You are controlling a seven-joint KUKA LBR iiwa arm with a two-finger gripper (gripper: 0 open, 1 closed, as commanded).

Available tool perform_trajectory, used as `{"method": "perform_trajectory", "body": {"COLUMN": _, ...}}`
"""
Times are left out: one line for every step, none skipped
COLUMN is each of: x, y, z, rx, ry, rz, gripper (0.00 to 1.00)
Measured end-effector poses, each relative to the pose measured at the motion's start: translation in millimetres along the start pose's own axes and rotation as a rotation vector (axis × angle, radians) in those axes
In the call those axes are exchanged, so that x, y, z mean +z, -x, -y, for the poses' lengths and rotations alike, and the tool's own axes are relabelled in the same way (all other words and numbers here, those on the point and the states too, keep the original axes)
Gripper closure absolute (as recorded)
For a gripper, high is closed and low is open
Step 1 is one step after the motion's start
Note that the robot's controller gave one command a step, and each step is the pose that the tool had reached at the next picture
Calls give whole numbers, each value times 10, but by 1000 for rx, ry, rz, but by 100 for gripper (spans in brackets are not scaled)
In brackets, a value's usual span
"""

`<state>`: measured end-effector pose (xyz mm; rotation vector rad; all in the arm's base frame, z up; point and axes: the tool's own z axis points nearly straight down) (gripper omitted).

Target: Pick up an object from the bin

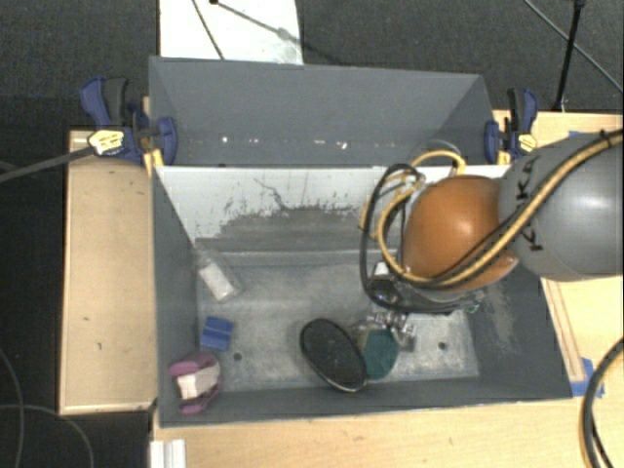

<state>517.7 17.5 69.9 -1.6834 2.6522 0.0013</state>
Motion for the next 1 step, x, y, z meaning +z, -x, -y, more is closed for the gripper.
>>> {"method": "perform_trajectory", "body": {"x": -1806, "y": 15, "z": -143, "rx": -26, "ry": -9, "rz": 4, "gripper": 100}}
